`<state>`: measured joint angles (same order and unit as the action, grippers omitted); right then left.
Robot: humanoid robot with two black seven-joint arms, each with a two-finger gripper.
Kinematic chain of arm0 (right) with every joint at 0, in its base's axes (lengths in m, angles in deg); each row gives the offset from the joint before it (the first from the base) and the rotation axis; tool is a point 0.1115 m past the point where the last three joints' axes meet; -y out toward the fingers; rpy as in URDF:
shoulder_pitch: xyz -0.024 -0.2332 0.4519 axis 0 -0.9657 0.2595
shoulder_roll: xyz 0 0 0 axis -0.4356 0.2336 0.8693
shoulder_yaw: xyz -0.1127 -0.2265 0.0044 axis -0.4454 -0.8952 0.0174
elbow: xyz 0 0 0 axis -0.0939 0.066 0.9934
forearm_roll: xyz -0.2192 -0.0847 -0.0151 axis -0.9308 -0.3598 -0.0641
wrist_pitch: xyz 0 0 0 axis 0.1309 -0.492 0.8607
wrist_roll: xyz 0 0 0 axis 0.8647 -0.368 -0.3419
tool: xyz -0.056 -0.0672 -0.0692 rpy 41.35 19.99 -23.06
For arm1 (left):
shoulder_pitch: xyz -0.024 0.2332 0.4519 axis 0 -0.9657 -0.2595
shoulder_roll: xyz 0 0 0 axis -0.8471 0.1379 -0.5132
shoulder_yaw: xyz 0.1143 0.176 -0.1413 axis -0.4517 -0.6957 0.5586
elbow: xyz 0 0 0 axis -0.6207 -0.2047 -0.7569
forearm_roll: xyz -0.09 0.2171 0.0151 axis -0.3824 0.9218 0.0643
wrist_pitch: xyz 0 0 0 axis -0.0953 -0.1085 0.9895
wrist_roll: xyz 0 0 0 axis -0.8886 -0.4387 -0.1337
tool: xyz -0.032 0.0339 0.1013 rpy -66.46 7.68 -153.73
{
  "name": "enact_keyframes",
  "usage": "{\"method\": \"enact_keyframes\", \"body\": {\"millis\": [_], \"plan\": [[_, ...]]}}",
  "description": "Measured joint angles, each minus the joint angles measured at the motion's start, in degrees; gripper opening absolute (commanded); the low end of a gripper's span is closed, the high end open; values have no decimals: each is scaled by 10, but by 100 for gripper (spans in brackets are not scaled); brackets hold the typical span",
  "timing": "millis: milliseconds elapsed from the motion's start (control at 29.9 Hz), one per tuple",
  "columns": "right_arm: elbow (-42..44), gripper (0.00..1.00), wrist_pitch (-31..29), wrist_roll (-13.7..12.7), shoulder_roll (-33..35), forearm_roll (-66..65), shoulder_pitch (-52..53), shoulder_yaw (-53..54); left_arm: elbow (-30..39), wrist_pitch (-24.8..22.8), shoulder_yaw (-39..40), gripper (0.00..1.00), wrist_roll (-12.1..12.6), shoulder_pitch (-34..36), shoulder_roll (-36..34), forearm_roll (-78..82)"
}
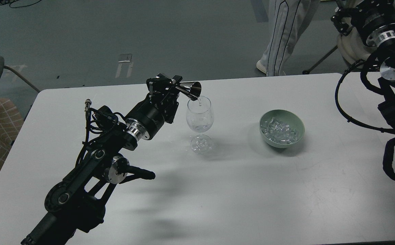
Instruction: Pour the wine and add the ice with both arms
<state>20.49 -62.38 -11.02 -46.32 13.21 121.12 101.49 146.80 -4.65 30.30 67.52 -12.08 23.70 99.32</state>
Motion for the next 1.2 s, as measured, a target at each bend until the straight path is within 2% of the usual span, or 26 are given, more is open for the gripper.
{"method": "enact_keyframes", "body": {"millis": [1203], "plan": [[-4,100,0,0,1,-1,3,0,18,0,-7,15,2,30,-8,76]]}}
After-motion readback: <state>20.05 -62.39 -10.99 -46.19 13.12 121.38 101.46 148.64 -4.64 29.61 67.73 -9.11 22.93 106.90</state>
